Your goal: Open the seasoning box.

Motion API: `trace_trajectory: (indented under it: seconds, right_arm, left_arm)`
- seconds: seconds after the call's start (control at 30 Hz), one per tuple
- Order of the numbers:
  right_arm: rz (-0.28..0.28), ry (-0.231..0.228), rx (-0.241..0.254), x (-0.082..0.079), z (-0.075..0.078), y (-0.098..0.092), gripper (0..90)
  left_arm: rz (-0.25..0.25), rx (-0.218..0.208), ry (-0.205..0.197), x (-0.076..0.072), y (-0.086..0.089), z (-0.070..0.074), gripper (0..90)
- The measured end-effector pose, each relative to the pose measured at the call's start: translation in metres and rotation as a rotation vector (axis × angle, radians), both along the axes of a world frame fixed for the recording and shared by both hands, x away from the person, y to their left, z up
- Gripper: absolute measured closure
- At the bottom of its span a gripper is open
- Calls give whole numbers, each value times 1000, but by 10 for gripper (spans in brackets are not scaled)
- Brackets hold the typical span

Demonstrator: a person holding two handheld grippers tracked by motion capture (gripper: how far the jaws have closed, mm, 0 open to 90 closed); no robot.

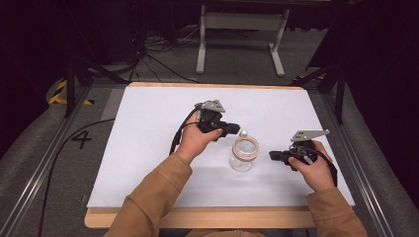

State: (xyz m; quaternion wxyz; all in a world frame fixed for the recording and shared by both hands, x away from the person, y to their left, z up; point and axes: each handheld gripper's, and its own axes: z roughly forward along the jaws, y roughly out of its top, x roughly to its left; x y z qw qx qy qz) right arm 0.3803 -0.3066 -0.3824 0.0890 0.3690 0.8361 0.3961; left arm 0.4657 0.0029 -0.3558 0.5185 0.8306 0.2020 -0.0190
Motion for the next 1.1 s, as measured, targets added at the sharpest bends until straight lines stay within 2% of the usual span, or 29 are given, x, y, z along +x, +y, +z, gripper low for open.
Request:
trace_trajectory:
  seconds: [0.17, 0.33, 0.67, 0.73, 0.8, 1.1]
  right_arm:
    - [7, 3, 4, 1, 1, 1, 900]
    - [16, -8, 18, 0, 3, 0, 900]
    - [29, -10, 22, -1, 3, 2, 899]
    - [38, -12, 24, -1, 4, 5, 899]
    - [44, -13, 25, -2, 5, 6, 899]
    - [58, -16, 25, -3, 7, 9, 900]
  left_arm:
    - [-9, 9, 9, 7, -14, -4, 859]
    - [1, 0, 24, 13, -25, -10, 852]
    - [5, 23, 31, 17, -25, -13, 854]
    - [11, 8, 33, 17, -26, -14, 857]
    - [15, 29, 25, 18, -26, -14, 855]
    - [9, 24, 39, 19, -27, -15, 868]
